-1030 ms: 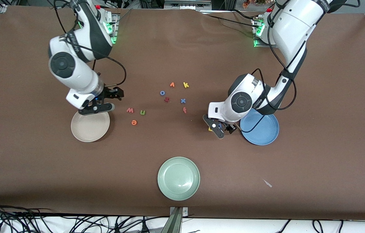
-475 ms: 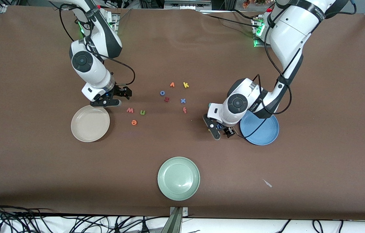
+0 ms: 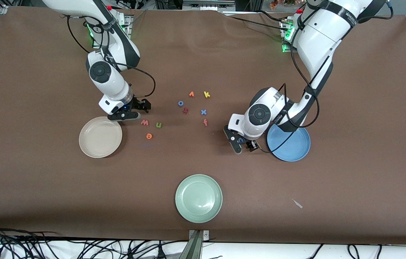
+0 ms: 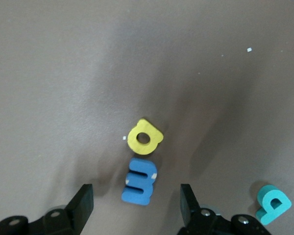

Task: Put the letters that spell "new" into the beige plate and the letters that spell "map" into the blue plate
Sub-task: 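Grasp pink w with the right gripper while the left gripper grasps blue m, then release pink w onto white plate while the left gripper releases blue m, then grasp orange e with the right gripper while the left gripper grasps yellow d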

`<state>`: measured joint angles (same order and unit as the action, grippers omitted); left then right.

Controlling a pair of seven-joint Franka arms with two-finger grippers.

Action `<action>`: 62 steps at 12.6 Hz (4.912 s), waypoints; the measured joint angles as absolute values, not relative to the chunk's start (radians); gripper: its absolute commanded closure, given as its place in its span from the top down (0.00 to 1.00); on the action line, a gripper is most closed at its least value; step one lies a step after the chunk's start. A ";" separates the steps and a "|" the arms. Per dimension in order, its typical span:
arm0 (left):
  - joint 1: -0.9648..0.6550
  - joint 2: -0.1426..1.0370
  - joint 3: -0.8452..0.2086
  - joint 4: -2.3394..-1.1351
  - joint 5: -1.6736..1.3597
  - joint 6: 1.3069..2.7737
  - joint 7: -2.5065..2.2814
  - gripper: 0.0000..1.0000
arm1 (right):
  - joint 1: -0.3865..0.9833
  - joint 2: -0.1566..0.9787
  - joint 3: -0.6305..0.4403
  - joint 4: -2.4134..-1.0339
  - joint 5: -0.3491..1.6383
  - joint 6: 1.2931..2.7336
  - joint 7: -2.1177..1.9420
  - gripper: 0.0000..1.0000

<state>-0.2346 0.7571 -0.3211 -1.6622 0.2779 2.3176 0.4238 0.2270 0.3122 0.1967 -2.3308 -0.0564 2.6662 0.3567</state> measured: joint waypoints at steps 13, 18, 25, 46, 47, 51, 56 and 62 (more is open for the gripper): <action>-0.248 0.756 -0.315 -1.642 0.278 2.298 0.408 0.11 | 0.239 0.437 0.196 -2.309 -0.083 2.826 0.370 0.80; -0.180 0.652 -0.309 -1.611 0.288 2.036 0.417 0.11 | 0.241 0.457 0.196 -2.272 -0.084 2.826 0.370 0.57; -0.086 0.649 -0.300 -1.661 0.469 2.015 0.427 0.16 | 0.245 0.457 0.189 -2.260 -0.103 2.824 0.370 0.28; -0.215 0.687 -0.324 -1.600 0.183 2.193 -0.502 0.99 | 0.229 0.339 -0.001 -2.170 -0.112 2.494 0.032 0.71; -0.219 0.706 -0.324 -1.600 0.183 2.229 -0.513 0.99 | 0.229 0.351 0.021 -2.161 -0.111 2.497 0.089 0.71; -0.240 0.768 -0.323 -1.602 0.187 2.350 -0.523 0.91 | 0.250 0.450 0.152 -2.054 -0.111 2.502 0.355 0.71; -0.272 0.805 -0.316 -1.603 0.237 2.373 -0.524 0.34 | 0.318 0.562 0.166 -1.948 -0.153 2.511 0.482 0.71; -0.267 0.804 -0.310 -1.595 0.240 2.368 -0.523 0.06 | 0.316 0.573 0.154 -1.947 -0.173 2.526 0.486 0.63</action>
